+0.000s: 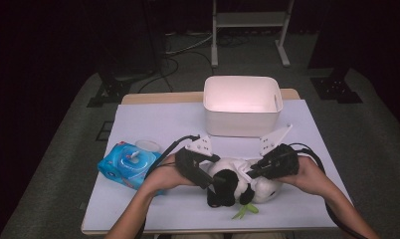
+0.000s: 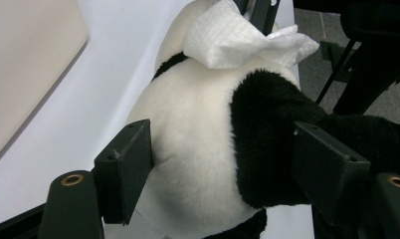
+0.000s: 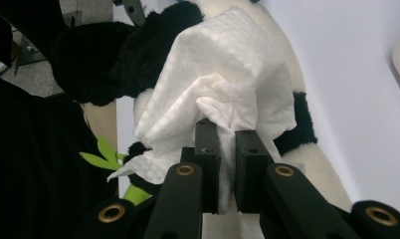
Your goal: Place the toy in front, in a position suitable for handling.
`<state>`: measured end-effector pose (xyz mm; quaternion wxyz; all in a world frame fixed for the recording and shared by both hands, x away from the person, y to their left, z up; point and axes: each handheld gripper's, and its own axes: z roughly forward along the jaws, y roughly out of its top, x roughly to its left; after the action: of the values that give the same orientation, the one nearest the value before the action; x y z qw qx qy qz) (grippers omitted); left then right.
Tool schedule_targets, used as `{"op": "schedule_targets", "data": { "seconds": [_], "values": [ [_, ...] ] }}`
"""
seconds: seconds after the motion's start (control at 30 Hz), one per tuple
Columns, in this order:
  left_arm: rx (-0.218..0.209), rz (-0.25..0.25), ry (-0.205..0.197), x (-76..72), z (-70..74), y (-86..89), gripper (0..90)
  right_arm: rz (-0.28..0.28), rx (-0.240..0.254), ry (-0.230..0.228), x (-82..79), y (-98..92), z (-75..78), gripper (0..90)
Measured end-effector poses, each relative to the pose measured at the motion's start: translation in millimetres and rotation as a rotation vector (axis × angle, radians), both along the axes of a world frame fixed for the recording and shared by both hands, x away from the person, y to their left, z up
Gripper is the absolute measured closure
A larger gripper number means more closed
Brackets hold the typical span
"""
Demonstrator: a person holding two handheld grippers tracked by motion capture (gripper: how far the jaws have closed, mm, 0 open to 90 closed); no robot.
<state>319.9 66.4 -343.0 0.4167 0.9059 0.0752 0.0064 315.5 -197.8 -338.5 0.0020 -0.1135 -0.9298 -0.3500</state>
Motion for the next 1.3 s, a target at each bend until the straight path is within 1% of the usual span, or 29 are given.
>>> {"op": "schedule_targets", "data": {
  "seconds": [0.07,0.13,0.17,0.23,0.27,0.33,0.37,0.43,0.57,0.67,0.73,0.8,0.9,0.97,1.03,1.17,1.3],
  "values": [
    [-0.004,-0.008,0.011,-0.6,-1.1,-0.5,26.4,0.001,0.001,0.004,-1.9,-0.3,-0.4,82.1],
    [-0.006,-0.015,0.019,-1.4,-2.4,-1.3,26.4,0.011,-0.009,-0.001,-3.0,0.0,1.0,82.1],
    [-0.007,-0.015,0.019,-1.8,-2.8,-1.5,26.3,0.014,-0.015,-0.008,-2.8,0.4,2.4,82.0],
    [-0.007,-0.022,0.023,-2.9,-3.1,-1.4,26.3,0.013,-0.025,-0.008,-2.7,2.6,5.5,82.0],
    [-0.007,-0.025,0.021,-3.7,-3.3,-1.4,26.3,0.023,-0.025,-0.017,-1.7,3.5,6.9,82.0],
    [-0.007,-0.032,0.015,-5.1,-3.0,-1.6,26.3,0.028,-0.020,-0.009,-0.5,6.1,10.0,82.0],
    [-0.004,-0.036,0.010,-5.7,-2.8,-2.1,26.4,0.033,-0.014,-0.009,0.1,8.1,11.6,82.0],
    [0.002,-0.041,0.008,-5.8,-2.4,-2.8,26.3,0.044,-0.026,-0.018,0.7,14.1,14.1,82.0],
    [-0.010,-0.050,0.011,-5.2,-3.2,-2.7,26.3,0.066,-0.015,-0.033,2.9,25.3,20.1,81.8],
    [-0.007,-0.056,0.004,-6.1,-2.5,-3.4,26.2,0.083,-0.016,-0.039,4.4,35.3,23.3,81.8],
    [-0.003,-0.058,0.004,-7.0,-1.9,-4.2,26.1,0.097,-0.009,-0.037,5.9,41.7,24.5,81.7],
    [-0.003,-0.057,0.000,-7.6,-1.9,-4.7,25.9,0.105,-0.012,-0.032,7.2,47.9,25.0,81.7],
    [-0.002,-0.059,-0.006,-7.7,-2.3,-3.7,25.6,0.108,0.003,-0.030,10.5,53.4,23.8,81.5],
    [-0.010,-0.068,-0.014,-9.0,-3.1,-2.5,25.6,0.107,0.010,-0.023,12.3,52.4,22.9,81.5],
    [-0.012,-0.074,-0.021,-10.1,-2.9,-2.9,25.7,0.107,0.016,-0.025,13.5,48.2,22.9,81.5],
    [-0.011,-0.081,-0.021,-10.4,-2.4,-3.6,25.5,0.076,0.005,-0.021,14.0,35.0,22.9,81.5],
    [-0.007,-0.082,-0.014,-10.1,-1.9,-3.6,25.2,0.040,-0.009,-0.016,13.9,17.4,18.7,81.5]
  ]
}}
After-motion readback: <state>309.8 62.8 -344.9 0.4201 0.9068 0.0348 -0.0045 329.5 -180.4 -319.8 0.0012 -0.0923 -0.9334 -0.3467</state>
